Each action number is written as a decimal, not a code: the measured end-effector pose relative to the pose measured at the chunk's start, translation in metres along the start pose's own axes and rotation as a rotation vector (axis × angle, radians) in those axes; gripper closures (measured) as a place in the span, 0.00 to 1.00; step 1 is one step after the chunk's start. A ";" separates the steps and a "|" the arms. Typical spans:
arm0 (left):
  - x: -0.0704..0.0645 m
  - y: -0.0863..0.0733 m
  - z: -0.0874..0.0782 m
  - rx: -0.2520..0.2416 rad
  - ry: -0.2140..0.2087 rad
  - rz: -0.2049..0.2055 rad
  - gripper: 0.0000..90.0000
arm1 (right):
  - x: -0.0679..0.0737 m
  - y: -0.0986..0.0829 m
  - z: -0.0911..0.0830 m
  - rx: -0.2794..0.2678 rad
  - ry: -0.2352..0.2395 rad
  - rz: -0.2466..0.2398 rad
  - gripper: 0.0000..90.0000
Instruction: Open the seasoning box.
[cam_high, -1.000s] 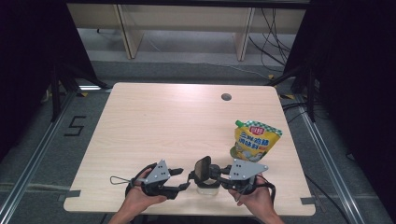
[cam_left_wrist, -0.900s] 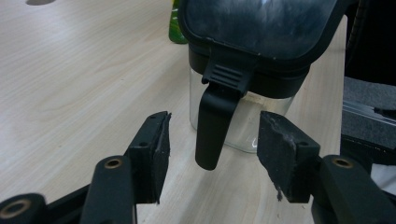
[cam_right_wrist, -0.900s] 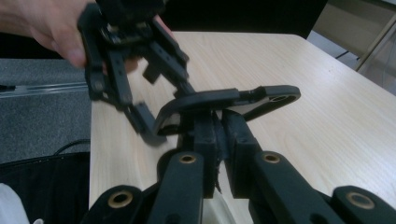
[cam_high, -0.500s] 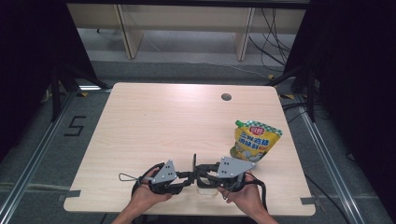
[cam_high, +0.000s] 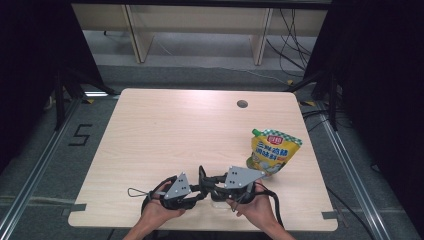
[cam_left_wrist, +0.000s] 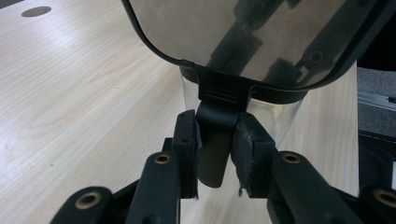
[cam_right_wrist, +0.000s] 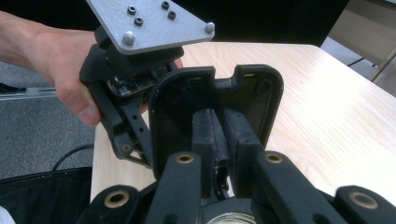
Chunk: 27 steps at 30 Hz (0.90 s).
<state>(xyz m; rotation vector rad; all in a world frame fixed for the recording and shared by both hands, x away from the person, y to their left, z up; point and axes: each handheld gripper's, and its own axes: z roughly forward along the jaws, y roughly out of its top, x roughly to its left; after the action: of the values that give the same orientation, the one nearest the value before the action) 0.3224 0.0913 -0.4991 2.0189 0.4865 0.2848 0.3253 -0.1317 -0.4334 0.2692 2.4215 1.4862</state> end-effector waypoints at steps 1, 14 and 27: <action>0.000 0.000 0.000 -0.003 -0.001 -0.004 0.79 | 0.000 0.000 0.000 -0.002 0.001 0.011 0.92; -0.004 -0.003 -0.014 0.035 0.023 -0.034 0.44 | -0.019 -0.030 -0.046 -0.001 -0.103 0.086 0.76; -0.012 -0.017 -0.030 0.117 0.100 -0.103 0.30 | -0.032 -0.074 -0.095 0.039 -0.228 0.229 0.51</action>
<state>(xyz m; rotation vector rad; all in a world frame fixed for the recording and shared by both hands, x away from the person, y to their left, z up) 0.2960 0.1166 -0.4994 2.0921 0.6816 0.3014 0.3224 -0.2542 -0.4543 0.7057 2.2984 1.4100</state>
